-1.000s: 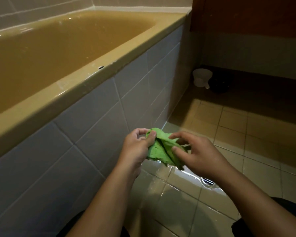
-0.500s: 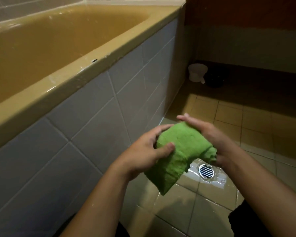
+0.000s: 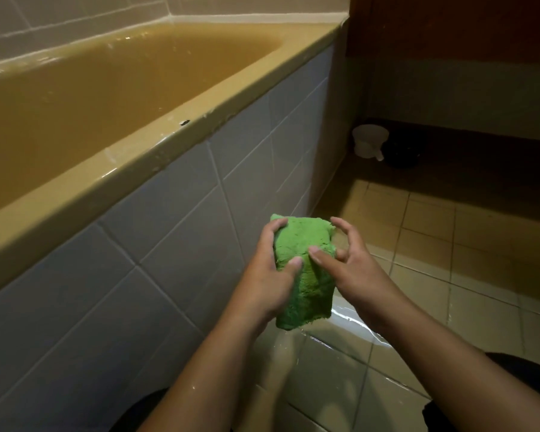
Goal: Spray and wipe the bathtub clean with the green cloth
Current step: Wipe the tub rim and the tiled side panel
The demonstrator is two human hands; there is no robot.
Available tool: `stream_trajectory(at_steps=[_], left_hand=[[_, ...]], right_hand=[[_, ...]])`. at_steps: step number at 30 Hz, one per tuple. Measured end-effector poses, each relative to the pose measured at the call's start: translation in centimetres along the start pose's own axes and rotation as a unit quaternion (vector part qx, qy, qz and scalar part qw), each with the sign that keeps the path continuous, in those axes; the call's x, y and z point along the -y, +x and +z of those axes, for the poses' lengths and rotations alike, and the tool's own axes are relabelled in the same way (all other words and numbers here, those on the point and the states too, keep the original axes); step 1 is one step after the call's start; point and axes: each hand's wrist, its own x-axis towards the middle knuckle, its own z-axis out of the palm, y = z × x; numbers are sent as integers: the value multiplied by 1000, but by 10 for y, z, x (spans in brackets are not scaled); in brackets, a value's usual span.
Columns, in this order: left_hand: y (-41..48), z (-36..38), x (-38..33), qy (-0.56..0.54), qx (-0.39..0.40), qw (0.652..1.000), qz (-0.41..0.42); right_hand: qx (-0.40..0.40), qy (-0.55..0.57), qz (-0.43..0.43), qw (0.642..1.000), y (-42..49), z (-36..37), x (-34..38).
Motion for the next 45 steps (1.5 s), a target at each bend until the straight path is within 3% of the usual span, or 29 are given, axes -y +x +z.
stream_trajectory(at_steps=[5,8,11,14,19,23,26,30,34,37,40,42,45], left_hand=[[-2,-4,-2,112,3,992,59],[0,-6,-1,187,58,980,43],[1,-6,1,325,38,944,45],[4,-6,3,418,-33,906,58],[5,-13,3,450,-31,892,13],[5,-18,2,448,-52,891,50],[8,-25,0,432,-67,898,54],[4,-34,-1,389,-117,913,36],[1,-31,-14,320,-225,916,90],[1,-35,-33,254,-283,917,122],[-1,-41,-54,282,-270,909,146],[0,-50,-70,355,-237,891,156],[-8,-63,-109,518,-221,788,251]], right_hand=[[-4,-42,-58,997,1,4,-2],[-10,-63,-81,995,10,1,-2],[74,-133,-88,984,16,-5,-6],[144,-302,-93,938,17,-3,-12],[34,-426,-176,887,30,2,-26],[-11,-499,-200,843,40,3,-30],[-12,-451,-195,871,46,8,-35],[-29,-244,-135,960,49,23,-32],[-49,-123,-181,975,49,55,-25],[50,31,-160,985,48,79,-12],[118,100,-126,980,46,105,0],[101,99,-132,981,47,120,5],[50,75,-166,982,52,140,15]])
